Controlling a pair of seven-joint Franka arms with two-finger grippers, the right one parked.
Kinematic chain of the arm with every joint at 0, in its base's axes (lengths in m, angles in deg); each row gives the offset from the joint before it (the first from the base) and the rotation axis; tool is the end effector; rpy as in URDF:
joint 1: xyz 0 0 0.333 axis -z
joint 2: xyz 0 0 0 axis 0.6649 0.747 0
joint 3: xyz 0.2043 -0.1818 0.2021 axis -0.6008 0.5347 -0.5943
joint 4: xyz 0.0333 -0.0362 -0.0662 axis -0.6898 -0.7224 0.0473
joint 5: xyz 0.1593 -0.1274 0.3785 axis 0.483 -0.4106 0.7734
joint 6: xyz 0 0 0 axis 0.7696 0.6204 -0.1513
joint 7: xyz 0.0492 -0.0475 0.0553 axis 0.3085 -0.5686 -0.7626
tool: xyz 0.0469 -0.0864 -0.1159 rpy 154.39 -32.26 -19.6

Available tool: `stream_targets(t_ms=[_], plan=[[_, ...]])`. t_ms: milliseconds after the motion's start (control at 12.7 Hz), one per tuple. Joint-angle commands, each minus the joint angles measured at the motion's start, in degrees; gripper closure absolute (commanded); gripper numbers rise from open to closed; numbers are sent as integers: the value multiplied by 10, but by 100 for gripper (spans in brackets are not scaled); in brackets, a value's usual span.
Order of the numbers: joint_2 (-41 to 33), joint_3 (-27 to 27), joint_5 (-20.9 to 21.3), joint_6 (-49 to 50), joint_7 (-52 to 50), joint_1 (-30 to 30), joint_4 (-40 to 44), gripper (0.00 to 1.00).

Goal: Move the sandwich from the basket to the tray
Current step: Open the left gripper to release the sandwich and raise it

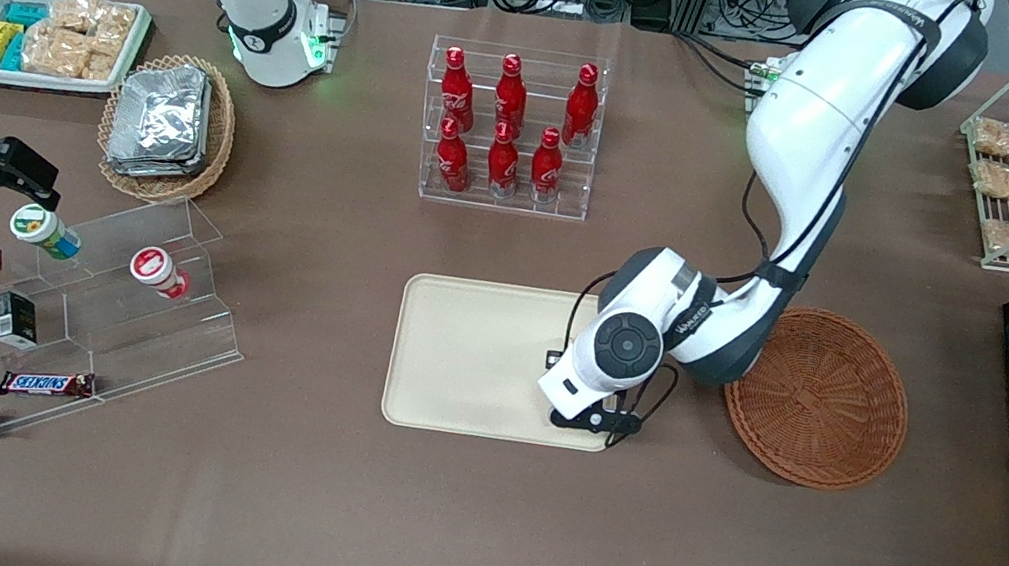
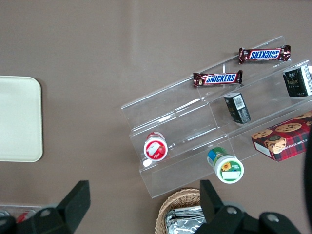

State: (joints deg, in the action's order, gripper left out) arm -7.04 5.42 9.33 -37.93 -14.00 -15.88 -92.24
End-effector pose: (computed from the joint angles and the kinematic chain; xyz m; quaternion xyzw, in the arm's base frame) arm 0.6389 -0.4179 0.1783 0.9956 0.0230 -0.0910 0.0082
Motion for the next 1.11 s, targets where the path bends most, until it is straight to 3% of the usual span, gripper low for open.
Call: stream_targets(t_ms=[0,316,553,868,1026], plan=[[-1,-6,1,-9,-10,5,-3,0],[-30,-7,3,3,-7,-5,-1,0],[-114,-8,3,114,3,-16,-13,0],[-326,-8,1,68,65,-45,-254,0],[-388,-9,-1,106,166,-102,-285,0]])
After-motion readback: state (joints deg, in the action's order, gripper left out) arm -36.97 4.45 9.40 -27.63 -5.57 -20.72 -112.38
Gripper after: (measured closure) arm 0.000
